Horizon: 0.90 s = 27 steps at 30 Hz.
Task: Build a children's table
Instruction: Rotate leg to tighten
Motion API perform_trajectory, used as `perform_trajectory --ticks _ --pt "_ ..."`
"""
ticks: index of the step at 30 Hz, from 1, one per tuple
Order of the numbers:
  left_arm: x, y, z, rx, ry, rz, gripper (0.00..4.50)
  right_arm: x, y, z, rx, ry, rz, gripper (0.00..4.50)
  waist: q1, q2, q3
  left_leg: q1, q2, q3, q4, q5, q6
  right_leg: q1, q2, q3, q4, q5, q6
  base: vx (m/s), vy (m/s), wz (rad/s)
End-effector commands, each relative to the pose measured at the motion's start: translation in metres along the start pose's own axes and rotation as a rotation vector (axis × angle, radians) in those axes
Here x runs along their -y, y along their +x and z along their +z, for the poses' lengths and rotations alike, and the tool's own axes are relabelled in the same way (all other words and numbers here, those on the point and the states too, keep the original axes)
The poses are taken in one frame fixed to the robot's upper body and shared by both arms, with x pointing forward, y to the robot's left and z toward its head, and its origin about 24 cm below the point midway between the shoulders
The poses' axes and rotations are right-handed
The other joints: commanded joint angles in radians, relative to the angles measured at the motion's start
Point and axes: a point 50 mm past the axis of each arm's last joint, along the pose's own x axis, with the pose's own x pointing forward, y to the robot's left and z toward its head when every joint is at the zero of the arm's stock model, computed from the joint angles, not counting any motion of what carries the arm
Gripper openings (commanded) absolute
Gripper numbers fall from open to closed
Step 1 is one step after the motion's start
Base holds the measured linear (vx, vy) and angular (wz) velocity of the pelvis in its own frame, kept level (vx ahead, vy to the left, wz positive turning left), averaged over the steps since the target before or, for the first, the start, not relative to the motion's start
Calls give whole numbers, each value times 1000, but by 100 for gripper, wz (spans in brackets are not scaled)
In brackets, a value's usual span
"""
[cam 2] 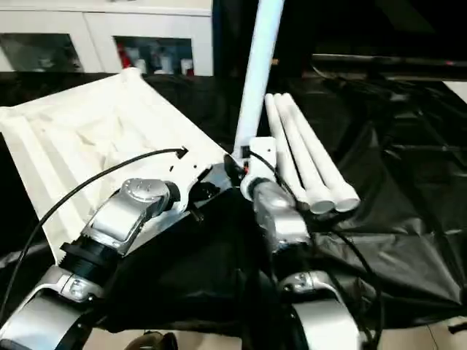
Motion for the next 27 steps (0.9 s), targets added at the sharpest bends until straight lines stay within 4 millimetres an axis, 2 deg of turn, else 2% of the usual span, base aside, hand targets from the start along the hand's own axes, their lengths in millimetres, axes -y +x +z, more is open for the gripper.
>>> perform_trajectory --ticks 1,3,9,10,12,14,15,16,17,20,22,23,25,26,27 --pt "18 7 27 96 49 -82 0 -26 -2 -41 -168 91 74 273 -2 5 -57 39 52 -44 -87 -474 -37 12 -88 39 -98 -541 -128 0 0 0" --pt "16 6 26 95 46 -78 0 -27 0 -40 -168 75 72 273 -2 7 -57 40 52 -44 -87 -481 -38 10 -89 39 -98 -545 -127 0 0 0" --pt "14 4 24 96 50 -79 0 -28 2 -36 -151 -11 87 273 -5 6 -54 42 50 -47 -88 -512 -40 6 -89 35 -105 -598 -107 0 0 0" --pt "14 4 24 98 50 -81 0 -27 3 -34 -144 -15 95 308 -5 7 -55 42 51 -48 -88 -515 -39 5 -89 35 -106 -595 -107 0 0 0" --pt "15 3 25 102 54 -89 0 -27 3 -31 -125 -10 97 346 -5 8 -54 42 52 -48 -90 -524 -41 4 -88 33 -105 -587 -107 0 0 0" --pt "14 2 25 108 67 -96 0 -26 4 -26 -103 6 109 348 -6 6 -56 42 51 -48 -91 -534 -40 4 -89 29 -105 -583 -108 0 0 0" --pt "14 2 25 110 71 -99 0 -26 4 -25 -98 9 107 369 -6 6 -58 40 51 -48 -91 -526 -38 6 -92 29 -105 -577 -110 0 0 0" --pt "14 1 25 116 80 -105 0 -26 4 -23 -82 12 104 383 -5 6 -59 35 53 -47 -93 -505 -34 9 -93 30 -101 -553 -115 0 0 0" --pt "14 0 25 120 85 -109 0 -25 4 -21 -73 12 107 391 -3 7 -59 35 54 -45 -94 -499 -32 7 -94 32 -100 -539 -121 0 0 0" --pt "14 -5 24 140 114 -129 0 -23 3 -10 -16 -2 129 402 -1 6 -64 30 56 -43 -95 -469 -27 13 -95 34 -94 -497 -138 0 0 0" --pt "14 -9 22 150 129 -150 0 -19 1 -3 19 -13 138 433 4 5 -70 24 58 -35 -94 -393 -13 18 -93 40 -83 -390 -167 0 0 0" --pt "14 -10 21 151 131 -156 0 -18 0 -1 28 -17 141 433 5 3 -71 22 58 -32 -93 -372 -7 19 -93 41 -80 -365 -175 0 0 0" --pt "13 -13 18 146 131 -166 0 -13 -4 5 53 -34 159 447 12 6 -74 26 60 -24 -88 -318 12 20 -91 43 -72 -296 -204 0 0 0" --pt "13 -14 17 144 134 -171 0 -11 -7 8 63 -46 170 447 17 6 -74 27 60 -22 -87 -307 16 19 -89 44 -73 -286 -204 0 0 0" --pt "11 -18 12 139 140 -184 0 -5 -14 15 79 -86 206 447 25 5 -79 27 60 -17 -82 -253 31 24 -88 44 -64 -231 -209 53 -22 11"
